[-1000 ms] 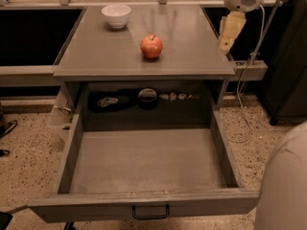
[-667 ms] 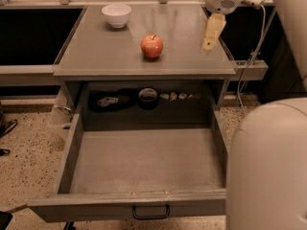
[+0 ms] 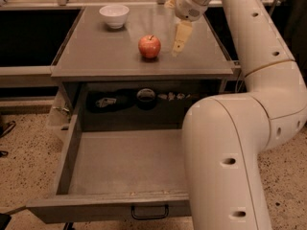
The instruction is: Place apple into top drawer
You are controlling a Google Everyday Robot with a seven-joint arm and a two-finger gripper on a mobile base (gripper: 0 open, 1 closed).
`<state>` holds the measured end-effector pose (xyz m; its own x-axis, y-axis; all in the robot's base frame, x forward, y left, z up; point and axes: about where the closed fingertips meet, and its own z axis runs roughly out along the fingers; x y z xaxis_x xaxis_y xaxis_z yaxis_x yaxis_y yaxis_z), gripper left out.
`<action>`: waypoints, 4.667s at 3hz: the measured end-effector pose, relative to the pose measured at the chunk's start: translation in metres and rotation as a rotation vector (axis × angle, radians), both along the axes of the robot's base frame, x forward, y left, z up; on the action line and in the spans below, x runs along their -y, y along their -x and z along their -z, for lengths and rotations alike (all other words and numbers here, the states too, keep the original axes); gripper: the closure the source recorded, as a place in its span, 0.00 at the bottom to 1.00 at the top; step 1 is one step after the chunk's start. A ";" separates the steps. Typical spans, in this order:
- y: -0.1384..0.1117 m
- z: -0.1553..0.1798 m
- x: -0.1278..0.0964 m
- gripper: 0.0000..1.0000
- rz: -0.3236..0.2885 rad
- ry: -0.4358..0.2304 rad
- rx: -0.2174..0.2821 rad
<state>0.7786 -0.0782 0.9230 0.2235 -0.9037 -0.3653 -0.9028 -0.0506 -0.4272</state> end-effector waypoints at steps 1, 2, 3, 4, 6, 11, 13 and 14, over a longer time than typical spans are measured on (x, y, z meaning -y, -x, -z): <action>0.000 0.000 0.000 0.00 0.000 0.000 0.000; -0.009 0.004 -0.009 0.00 -0.013 -0.023 0.019; -0.016 0.019 -0.033 0.00 -0.065 -0.025 0.008; -0.015 0.044 -0.062 0.00 -0.116 -0.032 -0.053; -0.019 0.059 -0.069 0.00 -0.085 -0.030 -0.087; -0.037 0.062 -0.053 0.00 0.049 -0.011 -0.075; -0.037 0.062 -0.054 0.42 0.049 -0.011 -0.075; -0.037 0.062 -0.054 0.64 0.049 -0.011 -0.075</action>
Offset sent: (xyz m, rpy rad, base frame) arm 0.0245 0.0077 0.0044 0.0426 -0.0298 0.0306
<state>0.8156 -0.0246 0.8608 0.1505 -0.9086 -0.3897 -0.9336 -0.0010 -0.3582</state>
